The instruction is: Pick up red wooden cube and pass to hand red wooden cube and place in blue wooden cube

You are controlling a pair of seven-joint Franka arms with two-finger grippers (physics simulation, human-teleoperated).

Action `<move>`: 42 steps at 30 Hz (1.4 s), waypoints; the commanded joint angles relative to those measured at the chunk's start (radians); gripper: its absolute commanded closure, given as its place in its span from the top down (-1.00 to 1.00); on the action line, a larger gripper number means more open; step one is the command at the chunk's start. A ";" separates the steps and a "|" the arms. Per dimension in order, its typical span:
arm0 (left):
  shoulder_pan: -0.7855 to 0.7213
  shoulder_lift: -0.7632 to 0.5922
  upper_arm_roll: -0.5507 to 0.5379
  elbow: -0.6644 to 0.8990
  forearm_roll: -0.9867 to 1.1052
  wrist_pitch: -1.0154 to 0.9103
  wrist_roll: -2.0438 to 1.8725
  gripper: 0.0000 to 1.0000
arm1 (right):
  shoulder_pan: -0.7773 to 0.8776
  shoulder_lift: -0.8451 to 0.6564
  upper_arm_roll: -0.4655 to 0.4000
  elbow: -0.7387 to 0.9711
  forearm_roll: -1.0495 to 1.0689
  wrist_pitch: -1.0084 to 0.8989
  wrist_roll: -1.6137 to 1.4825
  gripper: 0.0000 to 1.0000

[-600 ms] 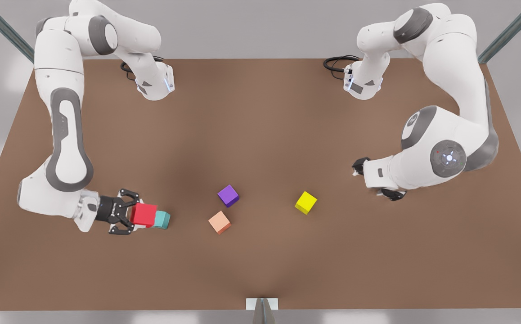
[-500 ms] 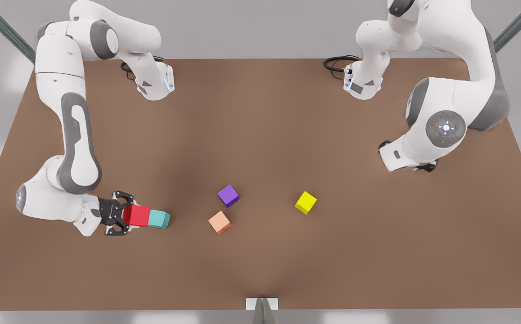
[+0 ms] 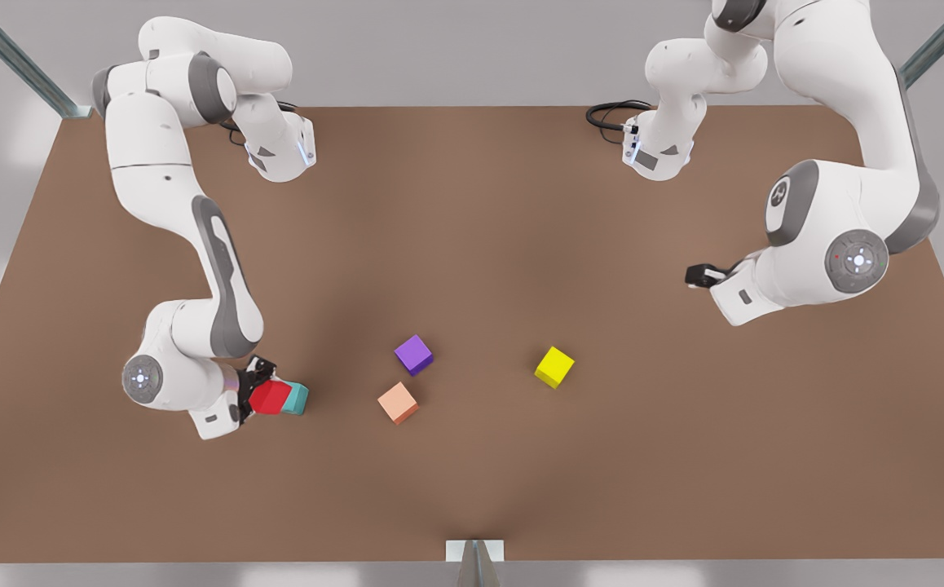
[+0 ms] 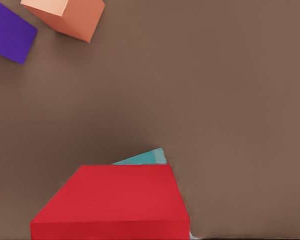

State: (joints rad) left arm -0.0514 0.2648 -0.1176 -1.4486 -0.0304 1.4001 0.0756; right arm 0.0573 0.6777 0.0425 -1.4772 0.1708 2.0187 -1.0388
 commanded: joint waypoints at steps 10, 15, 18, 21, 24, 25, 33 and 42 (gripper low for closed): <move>0.001 0.053 0.001 0.050 -0.080 -0.001 -0.109 1.00 | 0.019 0.000 -0.004 -0.058 -0.053 0.135 0.609 -0.24; -0.001 0.062 0.000 0.050 -0.079 0.000 -0.109 1.00 | 0.022 -0.001 -0.003 -0.074 -0.054 0.141 0.634 1.00; -0.001 0.063 0.001 0.051 -0.079 0.000 -0.111 1.00 | 0.039 -0.004 -0.003 -0.072 -0.053 0.141 0.634 1.00; -0.002 0.063 0.000 0.053 -0.079 0.000 -0.112 1.00 | 0.050 -0.015 -0.003 -0.083 -0.051 0.138 0.635 1.00; -0.004 0.065 0.000 0.053 -0.077 0.000 -0.112 1.00 | 0.041 -0.014 -0.001 -0.084 -0.053 0.140 0.632 1.00; -0.004 0.065 0.000 0.053 -0.077 0.000 -0.112 1.00 | 0.038 -0.014 -0.001 -0.084 -0.053 0.140 0.626 1.00; -0.004 0.073 0.000 0.053 -0.077 0.000 -0.112 1.00 | 0.033 -0.017 -0.001 -0.072 -0.042 0.129 0.625 1.00; -0.005 0.071 0.000 0.053 -0.077 -0.003 -0.114 1.00 | 0.029 -0.112 -0.010 0.024 -0.045 -0.147 0.642 1.00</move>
State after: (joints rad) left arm -0.0567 0.3371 -0.1178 -1.3964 -0.1080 1.3994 -0.0258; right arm 0.0867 0.5772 0.0297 -1.4660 0.1262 2.0331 -0.4741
